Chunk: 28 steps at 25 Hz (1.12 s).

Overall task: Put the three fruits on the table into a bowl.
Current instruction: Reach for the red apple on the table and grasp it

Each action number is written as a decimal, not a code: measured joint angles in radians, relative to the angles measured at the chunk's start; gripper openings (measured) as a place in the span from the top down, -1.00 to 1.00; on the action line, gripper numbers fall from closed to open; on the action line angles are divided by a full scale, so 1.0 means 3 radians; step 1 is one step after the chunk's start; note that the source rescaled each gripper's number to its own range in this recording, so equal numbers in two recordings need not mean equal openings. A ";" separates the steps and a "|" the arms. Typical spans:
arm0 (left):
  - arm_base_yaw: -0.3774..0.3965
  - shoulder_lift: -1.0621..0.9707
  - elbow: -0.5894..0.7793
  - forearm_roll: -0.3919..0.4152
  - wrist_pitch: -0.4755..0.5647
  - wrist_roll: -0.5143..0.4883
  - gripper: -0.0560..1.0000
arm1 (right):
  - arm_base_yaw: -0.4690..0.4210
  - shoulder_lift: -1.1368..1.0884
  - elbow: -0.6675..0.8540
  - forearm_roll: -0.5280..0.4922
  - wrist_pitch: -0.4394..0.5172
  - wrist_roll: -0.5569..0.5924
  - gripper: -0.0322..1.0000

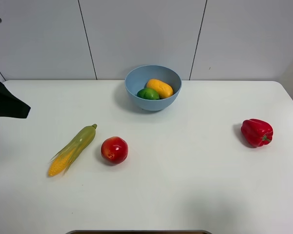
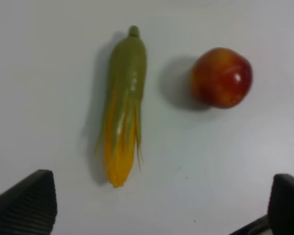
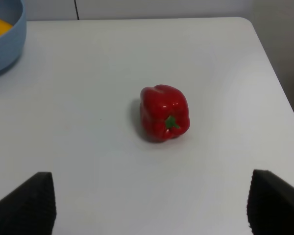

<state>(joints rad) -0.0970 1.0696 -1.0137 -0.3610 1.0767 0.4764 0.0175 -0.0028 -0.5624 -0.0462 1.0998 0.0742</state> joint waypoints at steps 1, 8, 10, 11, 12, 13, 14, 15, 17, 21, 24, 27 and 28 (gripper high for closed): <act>-0.0122 0.0034 0.0000 0.0000 -0.0071 0.0049 -0.26 | 0.0000 0.0000 0.0000 0.0000 0.0000 0.0000 -0.19; -0.1031 0.0475 -0.0023 0.0004 -0.0582 0.0214 -0.21 | 0.0000 0.0000 0.0000 0.0000 0.0000 0.0000 -0.19; -0.1212 0.0611 -0.0023 0.0004 -0.0662 0.0235 -0.21 | 0.0000 0.0000 0.0000 0.0000 0.0000 0.0000 -0.19; -0.1294 0.0681 -0.0024 0.0010 -0.0683 0.0247 -0.21 | 0.0000 0.0000 0.0000 0.0000 0.0000 0.0000 -0.19; -0.1355 0.0755 -0.0042 0.0033 -0.0687 0.0247 -0.21 | 0.0000 0.0000 0.0000 0.0000 0.0000 0.0000 -0.19; -0.1424 0.0822 -0.0073 0.0084 -0.0684 0.0251 -0.21 | 0.0000 0.0000 0.0000 0.0000 0.0000 0.0000 -0.19; -0.1485 0.0906 -0.0129 0.0156 -0.0680 0.0246 -0.21 | 0.0000 0.0000 0.0000 0.0000 0.0000 0.0000 -0.19; -0.1538 0.0994 -0.0205 0.0233 -0.0677 0.0232 -0.21 | 0.0000 0.0000 0.0000 0.0000 0.0000 0.0000 -0.19; -0.1615 0.1172 -0.0373 0.0452 -0.0656 0.0150 -0.21 | 0.0000 0.0000 0.0000 0.0000 0.0000 0.0000 -0.19; -0.1693 0.1536 -0.0689 0.0712 -0.0580 -0.0058 -0.21 | 0.0000 0.0000 0.0000 0.0000 0.0000 0.0000 -0.19; -0.1739 0.1742 -0.0740 0.0750 -0.0587 -0.0089 -0.21 | 0.0000 0.0000 0.0000 0.0000 0.0000 0.0000 -0.19; -0.1811 0.1946 -0.0747 0.0766 -0.0587 -0.0105 -0.21 | 0.0000 0.0000 0.0000 0.0000 0.0000 0.0000 -0.19; -0.1841 0.2015 -0.0748 0.0786 -0.0591 -0.0113 -0.21 | 0.0000 0.0000 0.0000 0.0000 0.0000 0.0000 -0.19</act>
<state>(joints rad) -0.6493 1.6739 -1.2382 -0.1253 0.8995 0.4424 0.0175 -0.0028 -0.5624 -0.0462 1.0998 0.0742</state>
